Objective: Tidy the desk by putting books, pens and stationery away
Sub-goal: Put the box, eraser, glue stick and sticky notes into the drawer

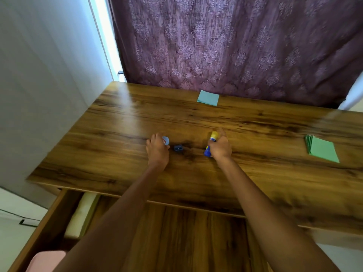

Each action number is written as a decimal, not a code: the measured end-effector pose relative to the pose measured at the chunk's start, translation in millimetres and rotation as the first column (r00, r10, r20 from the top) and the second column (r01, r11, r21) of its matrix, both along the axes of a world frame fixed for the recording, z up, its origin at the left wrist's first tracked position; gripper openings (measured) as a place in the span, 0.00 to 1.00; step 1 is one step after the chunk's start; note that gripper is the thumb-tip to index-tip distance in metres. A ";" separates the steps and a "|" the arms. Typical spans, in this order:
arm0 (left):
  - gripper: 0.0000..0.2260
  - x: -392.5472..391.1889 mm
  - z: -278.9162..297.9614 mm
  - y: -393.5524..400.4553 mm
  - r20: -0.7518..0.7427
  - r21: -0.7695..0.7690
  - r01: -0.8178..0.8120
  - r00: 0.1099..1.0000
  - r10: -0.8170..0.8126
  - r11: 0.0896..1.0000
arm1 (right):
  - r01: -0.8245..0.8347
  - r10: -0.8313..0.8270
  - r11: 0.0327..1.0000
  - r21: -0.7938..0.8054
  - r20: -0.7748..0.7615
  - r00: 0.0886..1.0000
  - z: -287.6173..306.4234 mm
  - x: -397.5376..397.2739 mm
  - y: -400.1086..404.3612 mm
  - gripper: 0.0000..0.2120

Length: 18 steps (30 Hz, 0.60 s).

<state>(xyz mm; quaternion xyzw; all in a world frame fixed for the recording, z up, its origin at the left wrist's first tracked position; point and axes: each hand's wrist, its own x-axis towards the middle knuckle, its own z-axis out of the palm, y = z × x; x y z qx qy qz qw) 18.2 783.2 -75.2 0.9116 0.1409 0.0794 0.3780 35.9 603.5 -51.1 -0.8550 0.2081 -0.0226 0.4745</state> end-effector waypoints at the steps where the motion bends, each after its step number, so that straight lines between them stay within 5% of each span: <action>1: 0.21 -4.4 1.4 3.6 0.018 -0.035 0.003 1.000 -0.002 0.999 | 0.008 -0.009 0.998 0.060 0.015 1.000 1.1 -2.6 4.7 0.30; 5: 0.24 -29.8 7.6 24.3 0.101 -0.131 -0.025 0.994 0.038 0.991 | -0.036 0.027 0.944 0.329 0.032 0.999 9.4 -24.2 38.2 0.25; 9: 0.23 -62.8 12.7 62.6 0.177 -0.051 0.022 0.984 -0.013 0.998 | -0.143 0.133 0.829 0.541 0.059 0.989 23.9 -56.5 86.2 0.19; 12: 0.21 -97.7 16.1 102.3 0.145 -0.188 0.076 0.988 -0.049 0.979 | -0.227 0.297 0.747 0.624 -0.008 0.955 34.3 -89.1 121.6 0.15; 15: 0.25 -146.9 13.8 139.7 0.084 -0.246 0.059 0.996 -0.040 0.967 | -0.443 0.613 0.673 0.592 -0.111 0.783 37.3 -125.5 151.3 0.12; 18: 0.25 -188.1 1.4 164.8 0.039 -0.213 0.054 0.998 -0.047 0.976 | -0.624 0.835 0.545 0.560 -0.297 0.463 31.2 -157.8 170.4 0.12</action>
